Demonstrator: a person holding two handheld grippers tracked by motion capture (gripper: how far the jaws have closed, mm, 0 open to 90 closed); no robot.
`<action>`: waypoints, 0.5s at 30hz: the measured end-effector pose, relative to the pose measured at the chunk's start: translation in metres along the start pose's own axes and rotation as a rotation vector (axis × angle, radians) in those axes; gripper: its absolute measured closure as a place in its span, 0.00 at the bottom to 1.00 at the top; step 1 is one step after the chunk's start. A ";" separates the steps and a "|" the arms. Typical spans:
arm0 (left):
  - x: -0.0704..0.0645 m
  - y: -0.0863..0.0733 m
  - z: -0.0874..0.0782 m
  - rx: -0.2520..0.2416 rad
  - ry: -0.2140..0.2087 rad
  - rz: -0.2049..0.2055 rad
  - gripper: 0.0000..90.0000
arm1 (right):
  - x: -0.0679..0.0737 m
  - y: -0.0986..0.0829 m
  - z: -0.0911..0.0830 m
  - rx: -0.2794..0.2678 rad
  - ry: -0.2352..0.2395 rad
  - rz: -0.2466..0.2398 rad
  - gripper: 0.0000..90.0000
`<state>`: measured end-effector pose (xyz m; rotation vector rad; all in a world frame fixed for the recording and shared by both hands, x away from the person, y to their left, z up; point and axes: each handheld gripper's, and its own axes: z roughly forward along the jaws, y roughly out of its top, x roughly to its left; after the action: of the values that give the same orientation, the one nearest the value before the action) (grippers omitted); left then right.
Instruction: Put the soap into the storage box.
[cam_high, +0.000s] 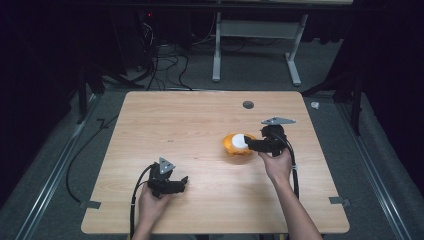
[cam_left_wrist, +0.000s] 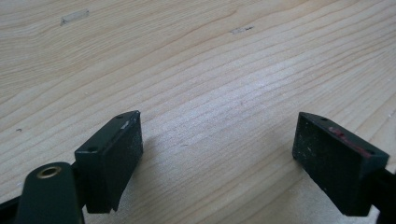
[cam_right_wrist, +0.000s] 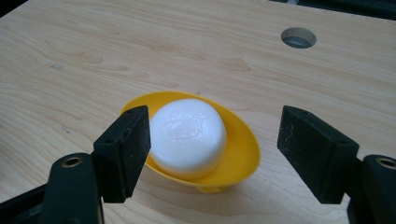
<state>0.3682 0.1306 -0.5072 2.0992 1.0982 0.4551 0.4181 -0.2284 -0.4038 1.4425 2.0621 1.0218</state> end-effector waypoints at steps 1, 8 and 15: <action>0.000 0.000 0.000 0.000 0.000 0.000 0.18 | -0.001 0.000 -0.001 -0.002 -0.001 -0.003 0.30; 0.000 0.000 0.000 0.000 0.000 0.000 0.18 | -0.006 -0.006 -0.014 -0.019 -0.004 0.010 0.30; 0.000 0.000 0.000 -0.003 0.004 -0.002 0.18 | -0.017 -0.014 -0.027 -0.045 -0.007 0.043 0.30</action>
<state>0.3684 0.1306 -0.5073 2.0953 1.1011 0.4593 0.3973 -0.2557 -0.3988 1.4713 1.9986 1.0715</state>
